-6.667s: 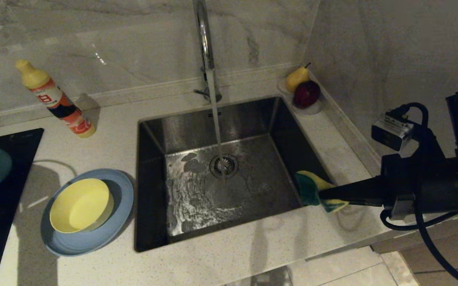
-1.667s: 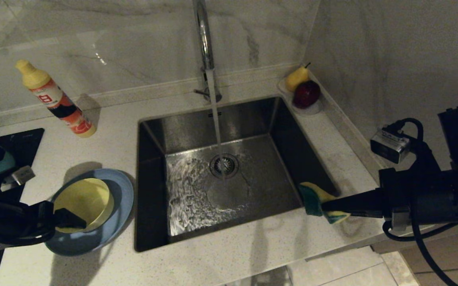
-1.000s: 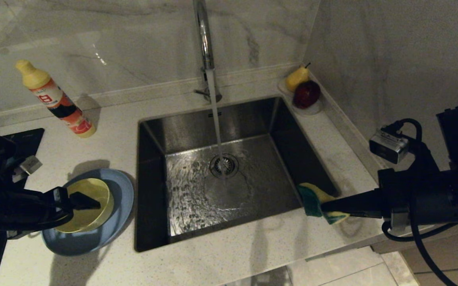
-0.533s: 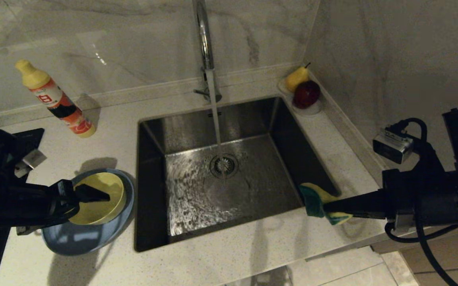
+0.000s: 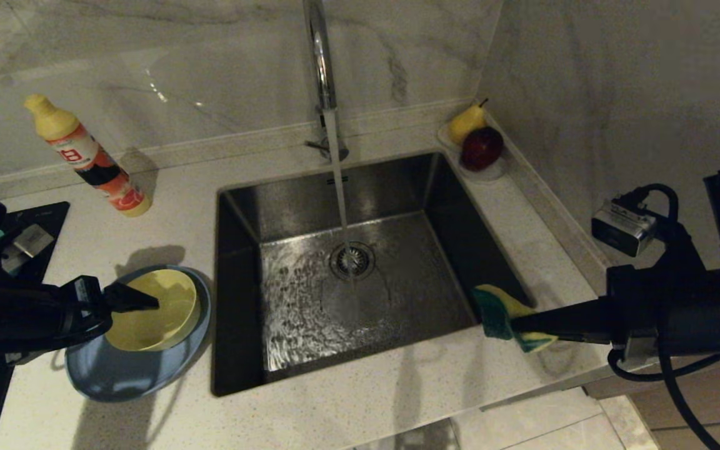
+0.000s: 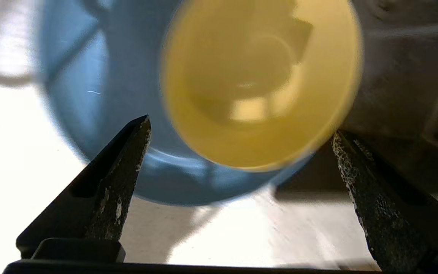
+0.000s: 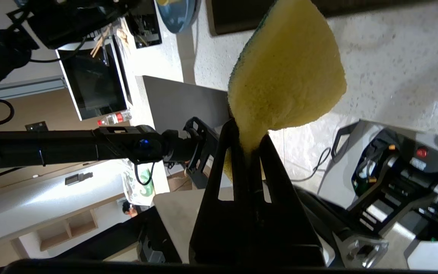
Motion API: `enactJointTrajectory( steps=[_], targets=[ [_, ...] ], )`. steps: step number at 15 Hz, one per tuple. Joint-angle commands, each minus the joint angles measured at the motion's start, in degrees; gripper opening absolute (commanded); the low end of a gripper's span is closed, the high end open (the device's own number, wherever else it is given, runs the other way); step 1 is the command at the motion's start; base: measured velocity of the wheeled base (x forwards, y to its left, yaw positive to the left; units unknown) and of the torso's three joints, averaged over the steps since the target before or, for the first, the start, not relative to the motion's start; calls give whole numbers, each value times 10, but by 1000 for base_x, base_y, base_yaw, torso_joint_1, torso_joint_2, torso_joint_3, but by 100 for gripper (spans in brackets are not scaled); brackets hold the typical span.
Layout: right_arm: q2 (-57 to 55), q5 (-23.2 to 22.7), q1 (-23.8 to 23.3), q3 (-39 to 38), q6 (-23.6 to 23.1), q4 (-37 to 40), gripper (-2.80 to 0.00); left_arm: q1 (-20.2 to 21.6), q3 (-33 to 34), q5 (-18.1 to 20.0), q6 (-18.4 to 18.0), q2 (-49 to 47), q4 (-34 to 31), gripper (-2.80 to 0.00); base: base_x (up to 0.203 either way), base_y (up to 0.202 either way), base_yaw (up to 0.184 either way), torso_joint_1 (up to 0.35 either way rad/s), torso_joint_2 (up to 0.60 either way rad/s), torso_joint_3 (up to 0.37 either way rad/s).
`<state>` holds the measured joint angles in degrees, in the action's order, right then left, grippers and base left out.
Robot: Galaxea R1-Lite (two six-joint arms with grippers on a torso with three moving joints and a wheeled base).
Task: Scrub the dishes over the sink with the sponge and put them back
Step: Wash the bowl
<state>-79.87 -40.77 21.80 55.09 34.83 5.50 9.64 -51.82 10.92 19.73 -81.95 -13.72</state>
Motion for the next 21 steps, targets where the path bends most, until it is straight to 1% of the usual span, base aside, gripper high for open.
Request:
enactJointTrajectory(
  steps=[1, 2, 4, 6, 10, 21],
  targets=[
    [-2, -2, 0, -12, 3, -15, -280, 0, -1, -36, 0, -26, 3, 0, 0, 0, 0, 0, 0, 0],
    [-3, -1, 0, -16, 3, -23, -280, 0, -5, -48, 1, -34, 7, 0, 0, 0, 0, 0, 0, 0],
    [-4, -1, 0, -19, 4, -27, -280, 0, -2, -50, 5, -44, 32, 0, 0, 0, 0, 0, 0, 0],
    [-6, -1, 0, -15, 3, -27, -280, -1, -4, -59, 18, -60, 46, 0, 0, 0, 0, 0, 0, 0],
    [-10, 0, 0, -7, 3, -27, -280, -1, 1, -66, 17, -83, 62, 0, 0, 0, 0, 0, 0, 0],
    [-9, 1, 0, -8, 3, -27, -280, -7, 5, -70, 12, -89, 66, 0, 0, 0, 0, 0, 0, 0]
  ],
)
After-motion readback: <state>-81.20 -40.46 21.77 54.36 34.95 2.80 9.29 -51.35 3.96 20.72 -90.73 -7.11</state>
